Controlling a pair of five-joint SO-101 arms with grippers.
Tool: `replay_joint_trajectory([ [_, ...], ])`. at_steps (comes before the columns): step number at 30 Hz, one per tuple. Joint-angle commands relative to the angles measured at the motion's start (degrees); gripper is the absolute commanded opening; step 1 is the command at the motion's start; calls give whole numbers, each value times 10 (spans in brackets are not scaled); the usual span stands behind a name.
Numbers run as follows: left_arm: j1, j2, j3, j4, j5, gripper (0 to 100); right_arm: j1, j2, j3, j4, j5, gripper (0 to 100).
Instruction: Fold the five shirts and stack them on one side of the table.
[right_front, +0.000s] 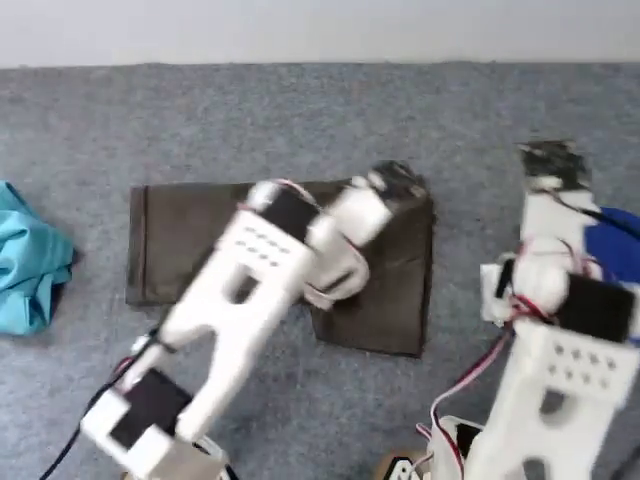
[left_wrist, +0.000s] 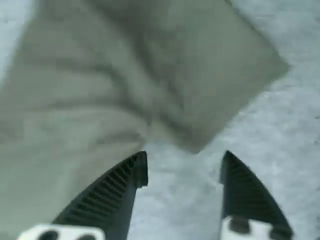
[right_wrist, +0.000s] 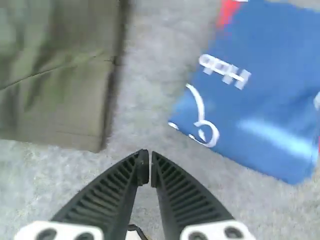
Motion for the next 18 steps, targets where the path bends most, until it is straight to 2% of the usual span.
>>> replay_joint_trajectory([
  [1,44,75,-51,-6,11,257,44,-37,15,23,1,28],
  [8,90,233,-189,37,8,258,54,-58,27,24,25,26],
  [18,91,393,-292,44,11,253,54,-63,28,23,25,26],
])
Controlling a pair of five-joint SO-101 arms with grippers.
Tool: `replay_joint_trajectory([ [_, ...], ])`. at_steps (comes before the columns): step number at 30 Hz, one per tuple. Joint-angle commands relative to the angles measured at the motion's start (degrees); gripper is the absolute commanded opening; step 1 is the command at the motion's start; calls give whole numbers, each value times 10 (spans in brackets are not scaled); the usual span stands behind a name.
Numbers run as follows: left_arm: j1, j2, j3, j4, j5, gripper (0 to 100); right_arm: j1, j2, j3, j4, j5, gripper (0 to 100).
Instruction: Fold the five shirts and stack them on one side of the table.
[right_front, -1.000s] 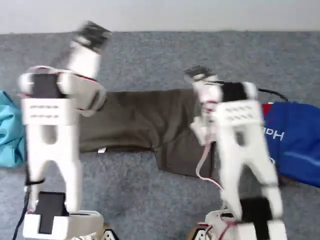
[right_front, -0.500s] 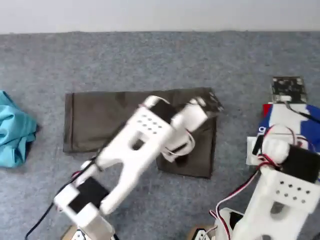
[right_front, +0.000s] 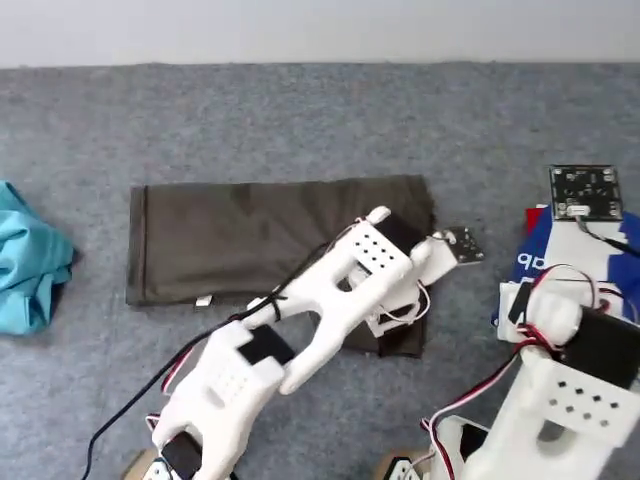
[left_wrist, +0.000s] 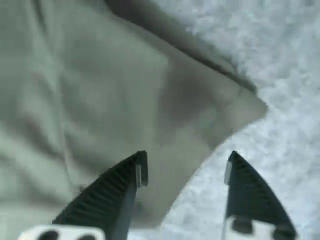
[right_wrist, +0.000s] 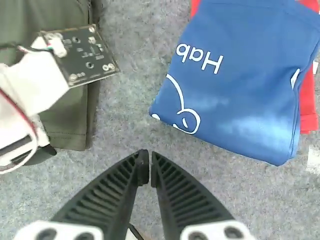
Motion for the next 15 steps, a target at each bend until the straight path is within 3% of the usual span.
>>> replay_joint_trajectory([
  [1,3,29,-43,2,5,243,7,-8,-3,22,6,26],
  [11,8,89,-124,14,13,16,7,-6,-3,22,6,25],
  [15,6,89,-204,69,15,13,7,-7,-3,22,6,25],
])
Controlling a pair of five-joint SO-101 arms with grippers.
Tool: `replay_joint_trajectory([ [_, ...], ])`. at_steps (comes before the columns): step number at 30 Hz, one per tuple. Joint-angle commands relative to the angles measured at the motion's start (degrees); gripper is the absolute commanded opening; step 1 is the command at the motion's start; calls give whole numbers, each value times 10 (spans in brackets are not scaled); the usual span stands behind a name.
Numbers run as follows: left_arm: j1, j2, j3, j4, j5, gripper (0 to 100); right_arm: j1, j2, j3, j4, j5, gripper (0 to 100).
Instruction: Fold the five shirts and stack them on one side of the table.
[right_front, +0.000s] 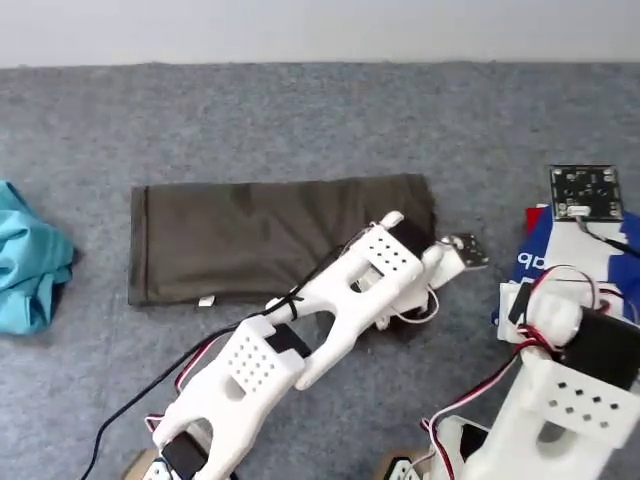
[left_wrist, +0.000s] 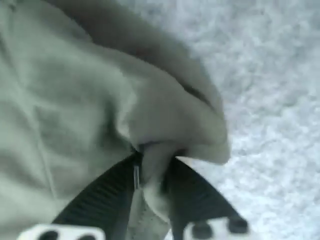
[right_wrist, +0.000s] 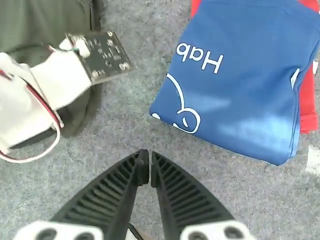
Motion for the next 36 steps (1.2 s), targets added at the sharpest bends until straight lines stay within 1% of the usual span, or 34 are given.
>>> replay_joint_trajectory([
  [1,-1,-8,-82,26,6,13,7,-6,-3,22,6,25],
  [4,-20,-8,-114,25,4,13,7,-6,-3,22,6,25],
  [12,-81,-8,-126,24,3,13,7,-5,-2,22,5,25],
  [18,-109,-2,-175,24,6,15,7,-2,-2,22,4,25],
  [21,-117,-2,-189,11,5,17,7,-2,-2,22,4,25],
  [23,-120,-2,-190,1,4,45,7,-2,-2,22,4,25],
  [28,-134,-1,-189,-23,6,189,7,-2,-2,22,4,25],
  [33,-173,1,-187,-89,-2,207,7,-2,-2,22,4,25],
  [36,-193,22,-191,-95,-37,207,7,-2,-2,22,4,25],
])
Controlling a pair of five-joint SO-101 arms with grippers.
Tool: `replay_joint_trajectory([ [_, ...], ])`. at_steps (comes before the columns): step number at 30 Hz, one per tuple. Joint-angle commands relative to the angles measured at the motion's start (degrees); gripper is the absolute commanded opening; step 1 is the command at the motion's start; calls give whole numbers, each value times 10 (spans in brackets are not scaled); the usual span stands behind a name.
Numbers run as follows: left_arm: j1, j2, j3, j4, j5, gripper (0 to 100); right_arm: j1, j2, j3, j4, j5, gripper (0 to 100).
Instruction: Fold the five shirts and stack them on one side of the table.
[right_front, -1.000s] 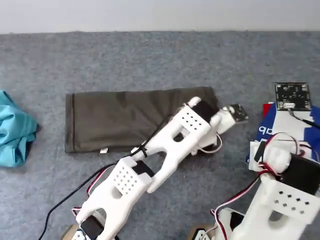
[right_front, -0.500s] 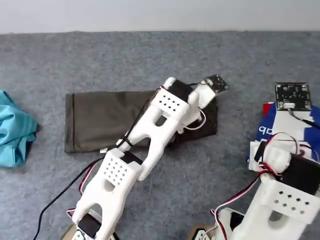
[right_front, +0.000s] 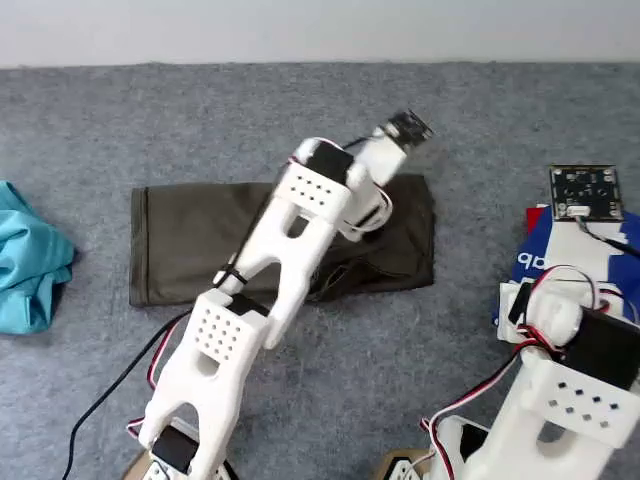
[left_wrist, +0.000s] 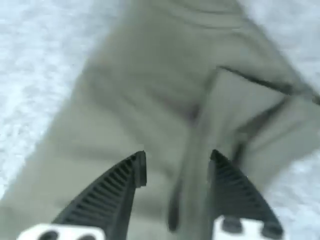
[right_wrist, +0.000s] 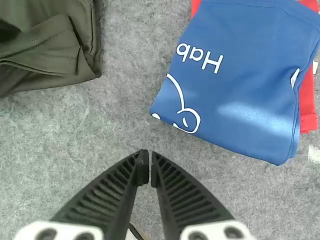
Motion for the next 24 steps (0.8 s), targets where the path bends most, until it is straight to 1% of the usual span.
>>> replay_joint_trajectory([
  [1,-20,10,-29,-1,-36,205,7,-2,-2,22,4,25],
  [6,-12,0,-117,110,-38,203,7,-2,-2,22,3,25],
  [8,-2,-13,-134,112,-31,202,5,-2,-2,22,2,25],
  [11,22,-65,-121,112,-27,202,5,-2,-2,22,2,25],
  [14,62,-120,-66,112,-27,202,7,-2,-2,22,2,25],
  [19,106,-212,107,111,-28,202,7,-2,-2,22,2,25],
  [22,109,-229,205,107,-47,202,7,-2,-1,22,2,25],
  [24,91,-228,256,88,-69,201,7,-2,-1,22,3,25],
])
